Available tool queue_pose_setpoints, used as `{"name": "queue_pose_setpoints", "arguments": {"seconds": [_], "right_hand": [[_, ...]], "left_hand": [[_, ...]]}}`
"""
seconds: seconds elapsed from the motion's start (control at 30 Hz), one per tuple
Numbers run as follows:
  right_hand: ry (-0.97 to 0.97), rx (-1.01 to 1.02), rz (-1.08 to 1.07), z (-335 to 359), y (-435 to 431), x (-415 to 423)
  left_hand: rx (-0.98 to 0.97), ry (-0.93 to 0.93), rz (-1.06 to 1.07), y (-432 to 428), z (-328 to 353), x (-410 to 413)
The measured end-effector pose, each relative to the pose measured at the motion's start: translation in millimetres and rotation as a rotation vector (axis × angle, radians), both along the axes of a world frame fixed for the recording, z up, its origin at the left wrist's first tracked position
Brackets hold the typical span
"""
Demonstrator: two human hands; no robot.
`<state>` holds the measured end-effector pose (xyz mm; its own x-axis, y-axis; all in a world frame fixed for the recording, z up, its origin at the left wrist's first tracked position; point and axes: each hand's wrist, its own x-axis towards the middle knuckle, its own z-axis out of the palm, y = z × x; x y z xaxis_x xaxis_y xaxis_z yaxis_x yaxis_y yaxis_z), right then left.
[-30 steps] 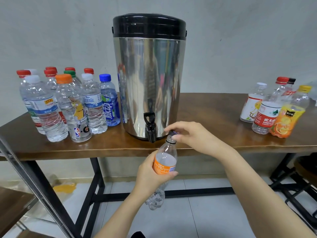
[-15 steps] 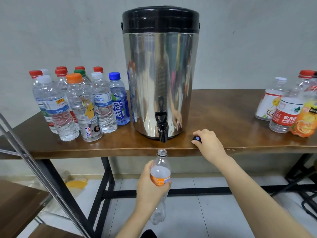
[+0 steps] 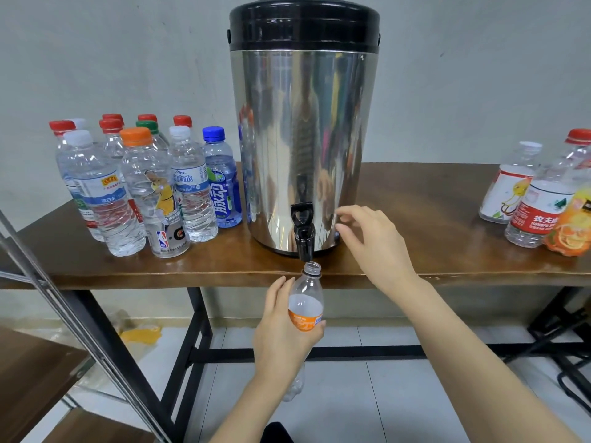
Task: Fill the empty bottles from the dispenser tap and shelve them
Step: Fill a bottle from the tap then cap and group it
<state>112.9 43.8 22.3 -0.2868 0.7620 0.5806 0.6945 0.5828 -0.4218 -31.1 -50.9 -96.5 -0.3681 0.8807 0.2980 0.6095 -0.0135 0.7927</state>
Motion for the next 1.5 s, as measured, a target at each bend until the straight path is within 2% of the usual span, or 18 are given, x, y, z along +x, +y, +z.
{"name": "queue_pose_setpoints", "arguments": {"seconds": [0.23, 0.6, 0.77, 1.03, 1.17, 1.3, 1.5], "right_hand": [[-0.021, 0.051, 0.18, 29, -15, -32], [-0.087, 0.111, 0.18, 39, -15, -43], [-0.048, 0.152, 0.169, 39, -15, -44], [0.202, 0.542, 0.105, 12, -14, -48], [0.262, 0.651, 0.148, -15, -14, -41], [0.21, 0.63, 0.154, -36, -18, -37], [0.185, 0.426, -0.045, -29, -35, -47]], "left_hand": [[-0.059, 0.039, 0.05, -4, -3, -1], [0.039, -0.044, 0.009, 10, -1, 0], [0.086, -0.098, -0.031, 18, -5, 0], [0.126, -0.106, -0.031, 22, -13, -3], [0.132, -0.116, -0.033, 23, -13, -2], [0.14, -0.114, -0.033, 22, -12, -3], [0.167, -0.134, -0.039, 22, -11, -4]]}}
